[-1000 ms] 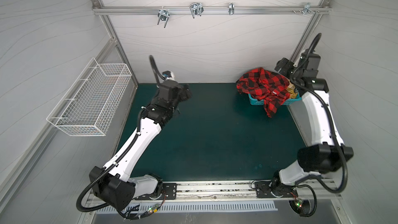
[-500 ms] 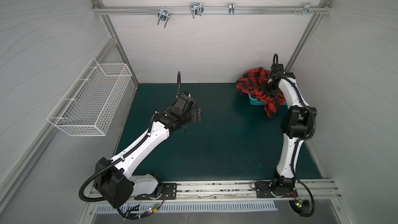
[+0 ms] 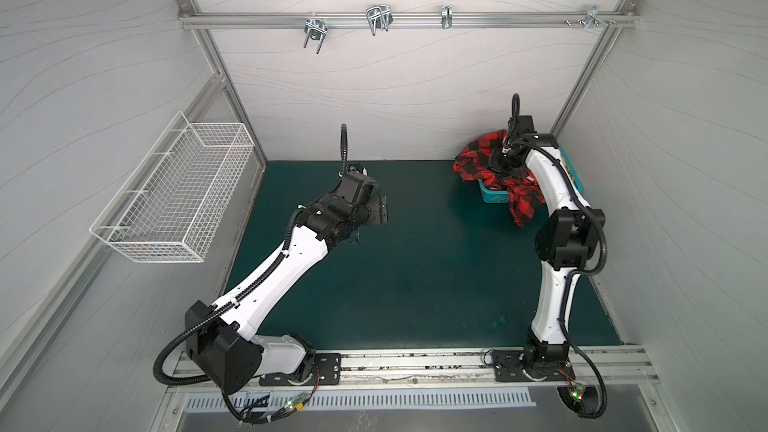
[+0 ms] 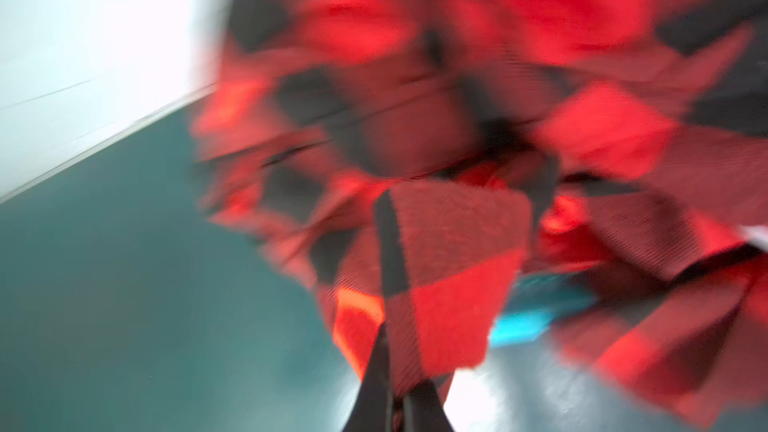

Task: Fold and stack the long sleeve shirts

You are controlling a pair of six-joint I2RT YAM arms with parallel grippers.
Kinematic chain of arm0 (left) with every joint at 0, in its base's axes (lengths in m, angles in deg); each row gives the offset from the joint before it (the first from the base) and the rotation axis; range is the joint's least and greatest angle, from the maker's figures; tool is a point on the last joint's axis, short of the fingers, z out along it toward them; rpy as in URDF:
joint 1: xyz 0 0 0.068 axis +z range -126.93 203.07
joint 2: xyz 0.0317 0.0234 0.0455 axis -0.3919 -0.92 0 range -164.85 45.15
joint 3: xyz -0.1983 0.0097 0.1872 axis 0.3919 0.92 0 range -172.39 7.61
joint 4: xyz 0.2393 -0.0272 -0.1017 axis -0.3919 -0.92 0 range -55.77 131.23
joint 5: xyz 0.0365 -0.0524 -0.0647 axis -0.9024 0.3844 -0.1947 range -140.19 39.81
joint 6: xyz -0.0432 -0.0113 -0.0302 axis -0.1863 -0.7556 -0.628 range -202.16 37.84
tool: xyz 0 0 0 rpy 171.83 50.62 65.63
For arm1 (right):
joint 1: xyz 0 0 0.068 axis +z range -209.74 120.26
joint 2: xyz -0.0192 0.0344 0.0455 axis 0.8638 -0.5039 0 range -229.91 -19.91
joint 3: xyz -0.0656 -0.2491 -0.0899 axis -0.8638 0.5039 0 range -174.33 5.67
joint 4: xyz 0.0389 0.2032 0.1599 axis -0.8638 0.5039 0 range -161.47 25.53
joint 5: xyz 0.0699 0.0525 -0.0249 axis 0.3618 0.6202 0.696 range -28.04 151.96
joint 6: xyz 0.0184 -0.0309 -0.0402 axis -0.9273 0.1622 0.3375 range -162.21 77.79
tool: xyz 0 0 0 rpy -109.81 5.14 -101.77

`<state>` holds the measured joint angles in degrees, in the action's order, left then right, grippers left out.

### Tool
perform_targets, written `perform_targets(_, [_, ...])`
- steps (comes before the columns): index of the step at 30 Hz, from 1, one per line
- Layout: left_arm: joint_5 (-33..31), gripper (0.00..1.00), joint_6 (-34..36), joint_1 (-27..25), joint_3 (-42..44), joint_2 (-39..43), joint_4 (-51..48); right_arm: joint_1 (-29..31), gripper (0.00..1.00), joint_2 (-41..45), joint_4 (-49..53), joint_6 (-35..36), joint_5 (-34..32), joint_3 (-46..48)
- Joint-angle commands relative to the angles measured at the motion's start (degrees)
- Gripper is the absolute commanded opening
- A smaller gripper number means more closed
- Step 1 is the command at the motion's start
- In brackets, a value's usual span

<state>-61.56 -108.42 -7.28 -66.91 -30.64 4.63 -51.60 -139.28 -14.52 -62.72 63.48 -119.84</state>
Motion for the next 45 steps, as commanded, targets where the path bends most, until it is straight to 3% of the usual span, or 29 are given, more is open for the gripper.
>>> perform_targets(1, [0.8, 0.84, -5.2, 2.8, -1.7, 1.8, -3.5, 6.5, 0.00, 12.4, 5.5, 2.4, 1.1, -3.2])
perform_targets(4, [3.5, 0.86, -8.3, 5.2, 1.3, 6.0, -3.0, 11.7, 0.00, 18.9, 6.4, 0.9, 0.1, -0.7])
perform_targets(7, [3.8, 0.87, -6.8, 5.6, 2.9, 9.0, -4.6, 17.6, 0.00, 25.0, 5.7, -3.0, 0.7, 6.2])
perform_targets(13, [2.8, 0.89, -5.8, 7.9, 7.4, 13.3, -9.7, 34.9, 0.00, 35.5, -5.4, -10.7, -0.6, 33.0])
perform_targets(17, [6.2, 0.89, -9.7, 8.0, 14.7, 16.1, -9.3, 44.3, 0.01, 32.4, -14.6, -16.2, 1.9, 48.4])
perform_targets(19, [7.8, 0.89, -12.1, 7.9, 19.0, 17.6, -8.4, 48.1, 0.43, 28.6, -14.9, -15.4, 1.1, 49.7])
perform_targets(20, [9.7, 0.89, -13.4, 8.0, 21.2, 18.4, -7.3, 49.9, 0.55, 27.4, -13.8, -15.4, -1.4, 49.6])
perform_targets(24, [14.1, 0.90, -17.0, 7.2, 27.8, 20.6, -4.6, 54.2, 0.84, 27.6, -7.0, -17.4, -11.7, 46.8])
perform_targets(29, [13.6, 0.95, -21.0, -0.9, 31.2, 18.3, 0.0, 52.2, 0.88, 37.5, -4.6, -18.6, -20.6, 51.8])
perform_targets(33, [17.6, 0.99, -24.1, -2.5, 30.7, 12.3, 4.1, 38.2, 0.87, 45.6, -7.3, -20.3, -9.0, 60.5])
perform_targets(38, [20.2, 0.99, -23.7, -3.5, 28.4, 3.2, 8.8, 26.3, 0.83, 46.5, -7.8, -17.5, -1.8, 66.3])
perform_targets(41, [22.2, 0.96, -23.6, -4.3, 26.3, -1.7, 11.0, 22.1, 0.77, 44.7, -11.5, -16.9, 3.5, 69.6])
perform_targets(45, [23.3, 0.93, -24.1, -7.4, 24.2, -6.6, 13.3, 22.1, 0.75, 40.6, -19.4, -19.8, 10.2, 72.8])
